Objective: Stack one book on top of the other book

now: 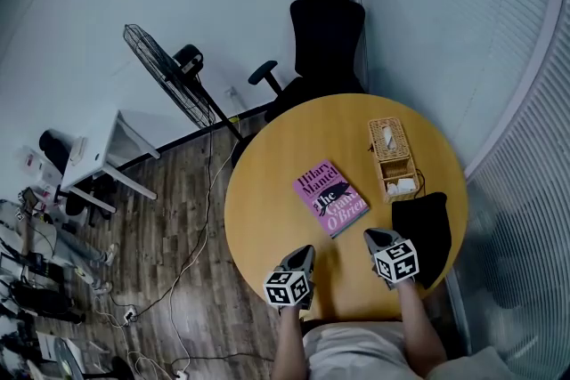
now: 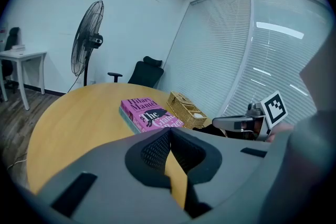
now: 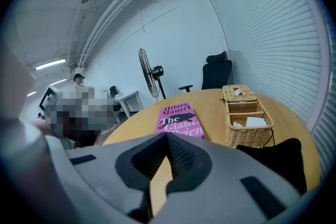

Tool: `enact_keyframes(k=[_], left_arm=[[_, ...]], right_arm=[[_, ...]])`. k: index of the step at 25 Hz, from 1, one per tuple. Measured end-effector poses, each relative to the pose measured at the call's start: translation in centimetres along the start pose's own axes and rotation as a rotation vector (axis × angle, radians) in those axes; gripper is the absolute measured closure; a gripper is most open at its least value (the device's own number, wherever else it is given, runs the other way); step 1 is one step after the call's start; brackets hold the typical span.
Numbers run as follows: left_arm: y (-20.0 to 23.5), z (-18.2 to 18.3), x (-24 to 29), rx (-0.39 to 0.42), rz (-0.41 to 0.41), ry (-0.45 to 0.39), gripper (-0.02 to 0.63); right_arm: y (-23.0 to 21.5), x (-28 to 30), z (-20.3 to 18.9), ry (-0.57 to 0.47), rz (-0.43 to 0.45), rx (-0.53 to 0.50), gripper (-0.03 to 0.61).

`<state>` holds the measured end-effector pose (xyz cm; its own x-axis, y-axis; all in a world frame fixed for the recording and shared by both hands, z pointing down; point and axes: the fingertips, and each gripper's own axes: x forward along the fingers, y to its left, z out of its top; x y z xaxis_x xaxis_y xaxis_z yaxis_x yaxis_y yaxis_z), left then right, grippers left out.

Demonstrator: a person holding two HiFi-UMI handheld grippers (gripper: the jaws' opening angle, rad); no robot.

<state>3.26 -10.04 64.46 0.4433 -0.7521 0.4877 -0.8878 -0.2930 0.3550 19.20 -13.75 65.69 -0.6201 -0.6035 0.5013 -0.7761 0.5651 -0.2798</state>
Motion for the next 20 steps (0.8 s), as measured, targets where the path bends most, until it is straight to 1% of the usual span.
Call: enact_keyframes(k=[9,14,20], left_arm=[[0.26,-0.13,-0.23,0.009,0.006,0.007,0.586],[0.31,-0.42,-0.21,0.071,0.033,0.028,0.586],[-0.04,-0.12,-0.34,0.069,0.024,0.021,0.586]], right_arm=[[0.32,0.16,-0.03,0.000,0.008,0.000,0.557],[0.21,0.19,-0.10,0.000,0.007,0.003,0.557],[0.25,0.00,0.04,-0.004,0.008,0.004,0.557]])
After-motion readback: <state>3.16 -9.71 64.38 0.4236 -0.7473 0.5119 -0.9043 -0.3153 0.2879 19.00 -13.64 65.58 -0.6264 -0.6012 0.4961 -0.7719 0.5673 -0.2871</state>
